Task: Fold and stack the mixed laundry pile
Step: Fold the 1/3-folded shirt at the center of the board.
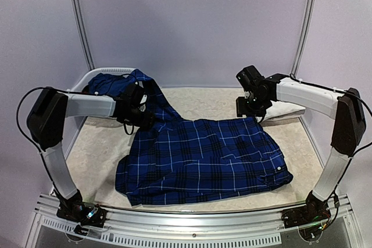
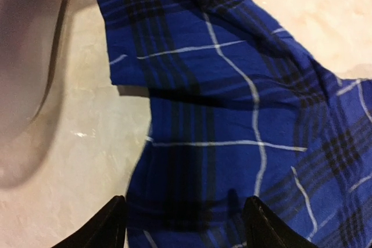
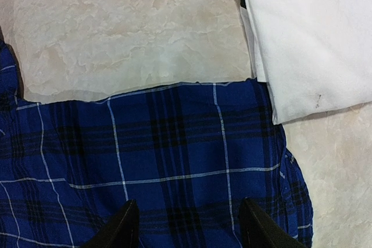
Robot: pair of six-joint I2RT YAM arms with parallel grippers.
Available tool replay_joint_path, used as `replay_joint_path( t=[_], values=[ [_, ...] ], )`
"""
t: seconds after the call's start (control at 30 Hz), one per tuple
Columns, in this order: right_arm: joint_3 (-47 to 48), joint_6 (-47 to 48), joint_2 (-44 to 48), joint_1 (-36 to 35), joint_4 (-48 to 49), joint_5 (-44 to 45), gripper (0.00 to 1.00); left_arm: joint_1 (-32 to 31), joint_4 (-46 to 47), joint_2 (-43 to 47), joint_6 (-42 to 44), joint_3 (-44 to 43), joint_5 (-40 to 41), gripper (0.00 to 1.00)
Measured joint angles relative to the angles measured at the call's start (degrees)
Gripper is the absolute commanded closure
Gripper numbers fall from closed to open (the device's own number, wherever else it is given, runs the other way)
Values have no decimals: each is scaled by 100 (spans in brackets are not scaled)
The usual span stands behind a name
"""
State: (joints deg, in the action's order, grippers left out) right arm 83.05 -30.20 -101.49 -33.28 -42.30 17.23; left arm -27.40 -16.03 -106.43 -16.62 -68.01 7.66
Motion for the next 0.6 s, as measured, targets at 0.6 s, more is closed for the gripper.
replay_joint_path(
  t=[0.6],
  values=[
    [-223, 74, -59, 0, 153, -52, 44, 177, -428, -835, 17, -326, 208, 54]
  ],
)
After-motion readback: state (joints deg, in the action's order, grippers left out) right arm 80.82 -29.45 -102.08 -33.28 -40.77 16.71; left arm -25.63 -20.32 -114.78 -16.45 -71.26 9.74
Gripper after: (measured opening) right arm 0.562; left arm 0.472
